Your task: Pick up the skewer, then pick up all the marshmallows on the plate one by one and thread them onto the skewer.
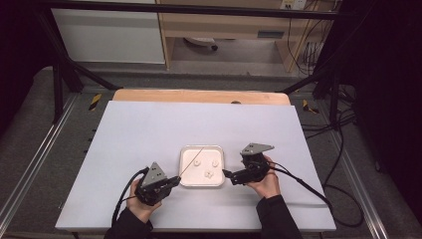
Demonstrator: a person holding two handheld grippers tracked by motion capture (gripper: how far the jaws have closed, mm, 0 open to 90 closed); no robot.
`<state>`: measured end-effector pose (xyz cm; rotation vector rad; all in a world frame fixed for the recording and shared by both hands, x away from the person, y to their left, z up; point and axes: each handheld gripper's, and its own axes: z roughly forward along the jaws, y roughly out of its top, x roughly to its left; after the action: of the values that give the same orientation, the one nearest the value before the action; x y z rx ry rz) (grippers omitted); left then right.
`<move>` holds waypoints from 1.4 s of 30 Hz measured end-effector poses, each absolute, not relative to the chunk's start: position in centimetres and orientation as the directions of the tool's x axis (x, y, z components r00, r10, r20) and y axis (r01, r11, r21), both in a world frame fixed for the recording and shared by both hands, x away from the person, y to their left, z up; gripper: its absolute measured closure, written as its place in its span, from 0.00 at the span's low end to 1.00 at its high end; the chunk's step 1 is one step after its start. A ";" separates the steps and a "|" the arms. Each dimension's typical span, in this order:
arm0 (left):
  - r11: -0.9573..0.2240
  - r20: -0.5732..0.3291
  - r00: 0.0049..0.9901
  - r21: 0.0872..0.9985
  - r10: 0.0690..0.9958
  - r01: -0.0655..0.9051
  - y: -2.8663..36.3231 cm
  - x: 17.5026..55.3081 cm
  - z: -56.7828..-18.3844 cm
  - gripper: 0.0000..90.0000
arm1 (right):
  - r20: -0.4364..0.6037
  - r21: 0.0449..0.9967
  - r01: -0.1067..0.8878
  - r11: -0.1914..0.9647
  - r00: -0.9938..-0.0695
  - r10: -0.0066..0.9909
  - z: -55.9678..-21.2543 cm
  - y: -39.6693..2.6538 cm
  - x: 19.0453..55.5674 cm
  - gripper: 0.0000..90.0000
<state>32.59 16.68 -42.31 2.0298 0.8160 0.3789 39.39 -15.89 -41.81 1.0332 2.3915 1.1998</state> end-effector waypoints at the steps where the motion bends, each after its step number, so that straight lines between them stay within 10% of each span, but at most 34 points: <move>1: -0.385 -0.046 0.736 0.829 0.675 0.405 16.8 32.6 -42.3 0.98 | 0.073 0.783 0.477 0.400 -0.708 0.702 -41.8 -15.7 39.5 0.05; 12: -0.365 -0.066 0.730 0.833 0.680 0.415 17.0 32.6 -42.5 0.98 | 0.070 0.781 0.465 0.416 -0.728 0.682 -42.0 -13.3 41.1 0.12; 42: -0.376 -0.071 0.739 0.826 0.670 0.420 16.6 32.9 -42.9 0.98 | -0.007 0.721 0.388 0.575 -0.825 0.565 -44.8 -11.3 43.6 0.70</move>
<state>32.94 16.61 -42.92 2.0231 0.8251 0.3447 43.58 -11.27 -44.85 0.7922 2.5713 1.0916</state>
